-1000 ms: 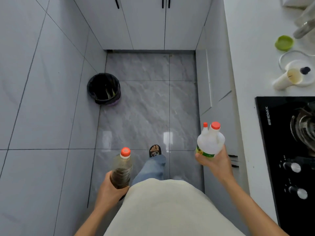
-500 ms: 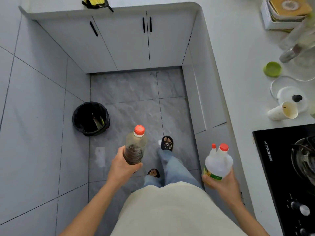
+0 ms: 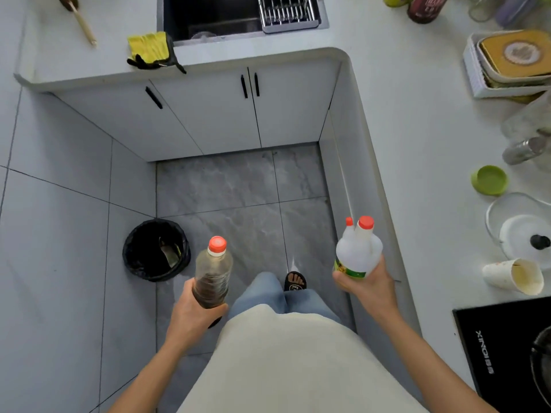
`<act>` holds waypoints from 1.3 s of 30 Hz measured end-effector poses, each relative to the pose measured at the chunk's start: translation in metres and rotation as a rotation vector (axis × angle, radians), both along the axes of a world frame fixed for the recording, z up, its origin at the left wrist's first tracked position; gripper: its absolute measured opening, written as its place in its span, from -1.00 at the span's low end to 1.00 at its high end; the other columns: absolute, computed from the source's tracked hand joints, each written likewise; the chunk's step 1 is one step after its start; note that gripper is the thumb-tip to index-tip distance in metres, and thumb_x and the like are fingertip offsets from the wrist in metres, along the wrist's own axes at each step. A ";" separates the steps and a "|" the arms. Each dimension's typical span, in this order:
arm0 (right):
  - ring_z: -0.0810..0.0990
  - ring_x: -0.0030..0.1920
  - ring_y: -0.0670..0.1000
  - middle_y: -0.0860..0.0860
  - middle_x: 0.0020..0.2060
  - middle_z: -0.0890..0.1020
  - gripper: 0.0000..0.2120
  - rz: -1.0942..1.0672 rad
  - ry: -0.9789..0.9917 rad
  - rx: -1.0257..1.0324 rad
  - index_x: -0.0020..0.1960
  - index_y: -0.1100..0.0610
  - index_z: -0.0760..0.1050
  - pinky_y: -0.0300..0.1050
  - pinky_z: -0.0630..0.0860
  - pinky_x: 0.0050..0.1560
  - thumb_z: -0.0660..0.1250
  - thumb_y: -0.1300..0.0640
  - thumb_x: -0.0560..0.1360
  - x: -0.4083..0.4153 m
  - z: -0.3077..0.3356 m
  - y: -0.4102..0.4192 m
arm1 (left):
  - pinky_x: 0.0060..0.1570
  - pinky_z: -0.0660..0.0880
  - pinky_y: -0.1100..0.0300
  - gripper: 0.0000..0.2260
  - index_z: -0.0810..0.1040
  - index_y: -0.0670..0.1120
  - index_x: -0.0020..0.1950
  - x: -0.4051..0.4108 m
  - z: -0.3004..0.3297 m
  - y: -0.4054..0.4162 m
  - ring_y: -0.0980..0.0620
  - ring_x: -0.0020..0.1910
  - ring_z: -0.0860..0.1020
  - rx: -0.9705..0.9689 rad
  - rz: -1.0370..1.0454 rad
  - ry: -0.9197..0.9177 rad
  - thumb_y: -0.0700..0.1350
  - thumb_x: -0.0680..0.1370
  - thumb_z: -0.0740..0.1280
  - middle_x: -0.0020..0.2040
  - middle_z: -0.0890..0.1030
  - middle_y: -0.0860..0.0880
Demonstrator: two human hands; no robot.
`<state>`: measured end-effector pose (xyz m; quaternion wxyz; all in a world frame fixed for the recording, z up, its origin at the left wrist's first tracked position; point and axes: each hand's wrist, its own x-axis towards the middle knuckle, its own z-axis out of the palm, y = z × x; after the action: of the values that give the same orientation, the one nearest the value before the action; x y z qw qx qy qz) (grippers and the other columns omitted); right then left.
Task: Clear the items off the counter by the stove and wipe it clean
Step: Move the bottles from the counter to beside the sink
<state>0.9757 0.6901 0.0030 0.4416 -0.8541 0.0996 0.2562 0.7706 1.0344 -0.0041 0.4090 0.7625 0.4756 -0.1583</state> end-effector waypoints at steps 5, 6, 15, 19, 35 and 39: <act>0.65 0.14 -0.06 -0.17 0.14 0.66 -0.20 -0.003 -0.043 0.028 0.35 -0.22 0.38 -0.06 0.68 0.01 0.68 -0.10 0.21 0.068 0.002 0.050 | -0.13 0.51 0.13 -0.28 0.36 0.27 0.24 0.027 -0.009 0.044 0.12 -0.04 0.61 -0.015 0.001 0.067 0.15 0.18 0.62 -0.01 0.63 0.18; 0.65 0.15 -0.07 -0.17 0.15 0.66 -0.20 -0.014 -0.040 0.033 0.35 -0.23 0.38 -0.08 0.67 0.01 0.68 -0.09 0.21 0.080 0.002 0.059 | -0.12 0.51 0.13 -0.28 0.37 0.25 0.24 0.035 -0.011 0.054 0.12 -0.04 0.61 -0.017 -0.002 0.075 0.14 0.18 0.62 -0.01 0.64 0.18; 0.67 -0.04 -0.21 -0.24 -0.03 0.69 -0.33 -0.096 -0.022 -0.012 0.21 -0.28 0.43 -0.39 0.55 -0.27 0.66 -0.05 0.21 0.146 0.010 0.117 | -0.22 0.48 0.29 -0.31 0.33 0.32 0.21 0.172 -0.012 0.139 0.28 -0.08 0.59 -0.029 -0.088 0.040 0.14 0.18 0.58 -0.03 0.64 0.25; 0.69 -0.09 -0.18 -0.19 -0.08 0.70 -0.41 -0.175 0.000 -0.035 0.16 -0.23 0.48 -0.27 0.57 -0.23 0.67 0.00 0.24 0.158 0.012 0.124 | -0.25 0.45 0.34 -0.32 0.32 0.35 0.18 0.253 -0.007 0.157 0.29 -0.09 0.59 -0.036 -0.182 -0.014 0.17 0.18 0.59 -0.04 0.62 0.27; 0.71 -0.14 -0.04 -0.11 -0.15 0.71 -0.46 -0.332 0.071 -0.100 0.11 -0.07 0.52 0.00 0.68 -0.20 0.63 -0.05 0.19 0.312 0.002 0.131 | -0.15 0.43 0.45 -0.28 0.32 0.32 0.26 0.523 -0.002 0.171 0.33 -0.01 0.59 -0.065 -0.459 -0.114 0.23 0.21 0.62 0.05 0.59 0.33; 0.67 -0.16 -0.11 -0.24 -0.15 0.66 -0.50 -0.315 -0.020 -0.092 0.02 -0.29 0.46 -0.08 0.63 -0.23 0.61 -0.04 0.20 0.384 0.016 0.156 | -0.16 0.50 0.33 -0.32 0.37 0.32 0.23 0.552 -0.001 0.186 0.25 -0.02 0.64 -0.049 -0.456 -0.063 0.18 0.20 0.61 0.02 0.65 0.25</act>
<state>1.3597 0.8460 0.0192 0.4377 -0.8496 0.2397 0.1706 1.3226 1.2206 -0.0053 0.3956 0.8447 0.2740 -0.2343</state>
